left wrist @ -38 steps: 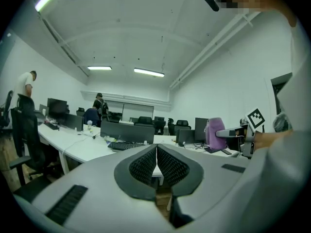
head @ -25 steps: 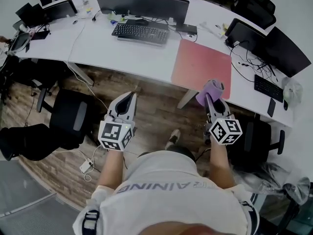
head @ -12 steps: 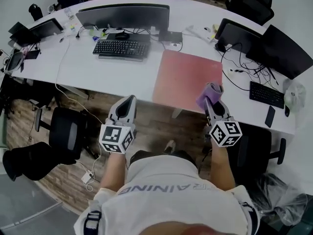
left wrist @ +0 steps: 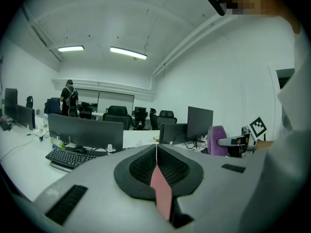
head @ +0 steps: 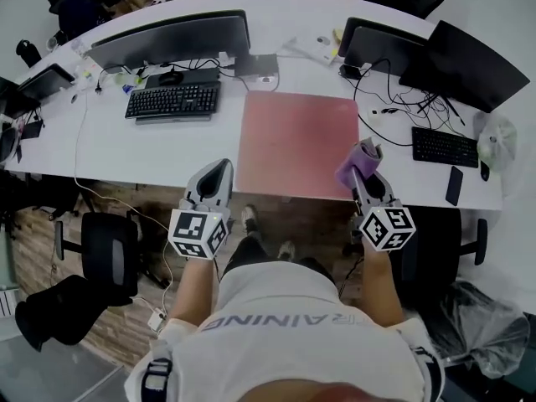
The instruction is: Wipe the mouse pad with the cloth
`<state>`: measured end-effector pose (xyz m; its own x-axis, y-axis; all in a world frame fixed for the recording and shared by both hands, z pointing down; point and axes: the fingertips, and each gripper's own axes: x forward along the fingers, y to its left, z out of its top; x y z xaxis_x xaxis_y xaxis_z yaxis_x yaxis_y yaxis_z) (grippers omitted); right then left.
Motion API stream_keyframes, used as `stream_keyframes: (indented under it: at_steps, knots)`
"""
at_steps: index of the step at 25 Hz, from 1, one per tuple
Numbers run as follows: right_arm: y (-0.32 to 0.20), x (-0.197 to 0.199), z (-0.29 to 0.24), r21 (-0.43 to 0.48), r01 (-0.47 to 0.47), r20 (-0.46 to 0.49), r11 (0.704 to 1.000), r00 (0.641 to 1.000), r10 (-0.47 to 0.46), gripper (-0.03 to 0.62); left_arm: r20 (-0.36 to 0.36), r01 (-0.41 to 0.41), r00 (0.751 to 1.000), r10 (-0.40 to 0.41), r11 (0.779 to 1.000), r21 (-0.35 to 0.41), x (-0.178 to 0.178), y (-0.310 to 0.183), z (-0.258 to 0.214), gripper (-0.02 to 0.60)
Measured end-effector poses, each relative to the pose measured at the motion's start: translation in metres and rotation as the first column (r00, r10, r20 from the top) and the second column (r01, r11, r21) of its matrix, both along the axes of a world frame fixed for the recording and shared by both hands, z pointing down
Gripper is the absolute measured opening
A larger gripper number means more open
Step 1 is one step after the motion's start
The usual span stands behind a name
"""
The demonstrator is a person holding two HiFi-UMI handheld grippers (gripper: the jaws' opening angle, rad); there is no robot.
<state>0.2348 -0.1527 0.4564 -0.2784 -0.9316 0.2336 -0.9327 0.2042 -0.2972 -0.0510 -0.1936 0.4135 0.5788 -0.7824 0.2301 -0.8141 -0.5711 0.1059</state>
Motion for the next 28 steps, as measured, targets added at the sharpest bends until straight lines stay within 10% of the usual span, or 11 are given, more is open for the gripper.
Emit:
stream_keyframes:
  at_steps: [17, 28]
  knots:
    - [-0.192, -0.096, 0.055, -0.145, 0.055, -0.02, 0.988, 0.998, -0.059, 0.098, -0.02, -0.003, 1.0, 0.001, 0.992, -0.123, -0.072, -0.176, 0.057, 0.032]
    - [-0.311, -0.255, 0.167, -0.365, 0.3, 0.024, 0.881, 0.949, -0.314, 0.098, -0.063, 0.042, 0.996, -0.062, 0.96, -0.275, -0.134, -0.227, 0.119, 0.032]
